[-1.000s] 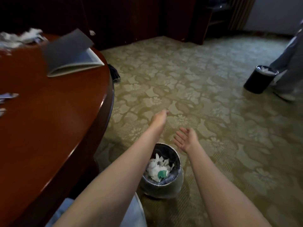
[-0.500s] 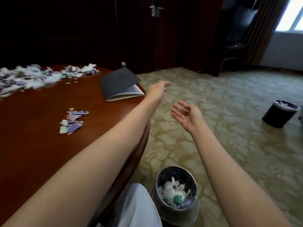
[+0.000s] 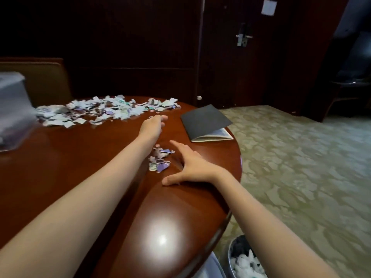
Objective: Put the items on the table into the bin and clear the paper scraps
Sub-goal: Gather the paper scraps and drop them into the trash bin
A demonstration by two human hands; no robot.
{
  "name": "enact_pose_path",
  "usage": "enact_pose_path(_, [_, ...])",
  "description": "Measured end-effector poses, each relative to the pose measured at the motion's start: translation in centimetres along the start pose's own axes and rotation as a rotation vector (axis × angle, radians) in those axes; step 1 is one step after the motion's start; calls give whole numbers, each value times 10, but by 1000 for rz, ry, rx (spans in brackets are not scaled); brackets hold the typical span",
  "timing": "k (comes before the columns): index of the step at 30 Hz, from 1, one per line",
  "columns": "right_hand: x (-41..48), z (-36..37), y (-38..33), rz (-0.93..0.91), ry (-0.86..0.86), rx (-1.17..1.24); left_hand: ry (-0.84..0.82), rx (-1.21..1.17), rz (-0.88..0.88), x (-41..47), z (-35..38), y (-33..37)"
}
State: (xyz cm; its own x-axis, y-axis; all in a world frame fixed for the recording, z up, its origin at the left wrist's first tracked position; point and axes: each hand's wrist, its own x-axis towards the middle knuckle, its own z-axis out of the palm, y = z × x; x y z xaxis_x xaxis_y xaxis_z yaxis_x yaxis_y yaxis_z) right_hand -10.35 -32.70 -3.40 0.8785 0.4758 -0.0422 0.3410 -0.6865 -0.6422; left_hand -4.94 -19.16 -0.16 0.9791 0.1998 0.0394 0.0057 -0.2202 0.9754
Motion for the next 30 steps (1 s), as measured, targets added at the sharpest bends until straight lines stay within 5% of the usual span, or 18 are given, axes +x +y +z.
enact_pose_path(7, [40, 20, -19, 68, -5, -299, 195, 75, -95, 16, -48, -27])
enact_pose_path(30, [217, 26, -31, 93, 12, -474, 353, 343, -106, 100, -122, -56])
